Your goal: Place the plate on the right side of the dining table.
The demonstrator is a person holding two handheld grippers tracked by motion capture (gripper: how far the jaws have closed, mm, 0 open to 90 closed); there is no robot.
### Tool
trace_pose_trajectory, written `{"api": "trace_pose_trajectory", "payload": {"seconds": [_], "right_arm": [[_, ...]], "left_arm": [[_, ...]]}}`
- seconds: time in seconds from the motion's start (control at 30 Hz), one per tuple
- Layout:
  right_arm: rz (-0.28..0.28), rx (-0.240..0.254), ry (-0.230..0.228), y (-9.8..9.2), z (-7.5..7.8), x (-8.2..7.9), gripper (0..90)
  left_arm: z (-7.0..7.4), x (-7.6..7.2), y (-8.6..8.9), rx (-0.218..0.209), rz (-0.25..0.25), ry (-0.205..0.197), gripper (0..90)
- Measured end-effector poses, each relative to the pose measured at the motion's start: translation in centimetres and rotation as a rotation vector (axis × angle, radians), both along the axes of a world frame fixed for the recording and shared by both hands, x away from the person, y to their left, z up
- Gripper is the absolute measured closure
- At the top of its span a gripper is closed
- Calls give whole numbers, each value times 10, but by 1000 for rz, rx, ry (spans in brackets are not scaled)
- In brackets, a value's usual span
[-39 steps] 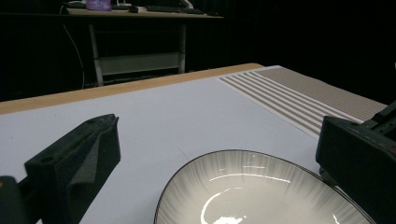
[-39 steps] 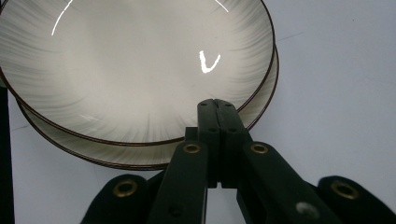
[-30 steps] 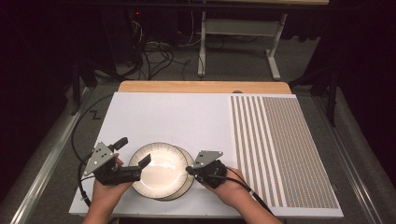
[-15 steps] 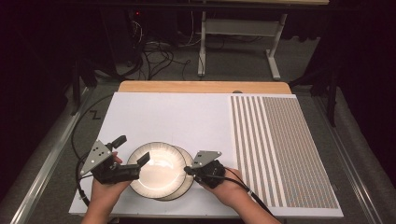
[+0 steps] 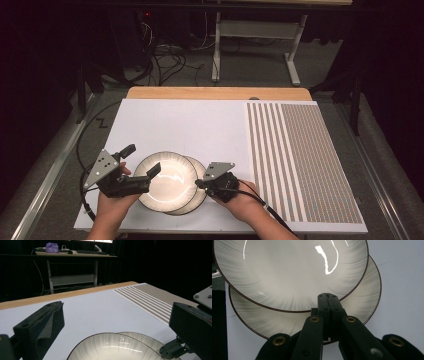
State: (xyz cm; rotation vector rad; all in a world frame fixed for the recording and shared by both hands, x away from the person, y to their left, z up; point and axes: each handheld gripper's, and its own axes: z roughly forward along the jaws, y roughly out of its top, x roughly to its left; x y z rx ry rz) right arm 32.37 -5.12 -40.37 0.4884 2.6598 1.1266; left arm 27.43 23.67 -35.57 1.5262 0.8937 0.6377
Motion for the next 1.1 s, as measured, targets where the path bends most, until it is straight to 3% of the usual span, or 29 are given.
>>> {"api": "trace_pose_trajectory", "payload": {"seconds": [0.8,0.93,1.1], "right_arm": [[20,8,13,11,-4,1,900],[19,8,15,11,-4,1,900],[20,8,16,11,-4,1,900]], "left_arm": [[6,0,2,-9,0,-6,5],[6,2,3,-16,-2,9,5],[5,7,10,-40,-13,64,5]]}}
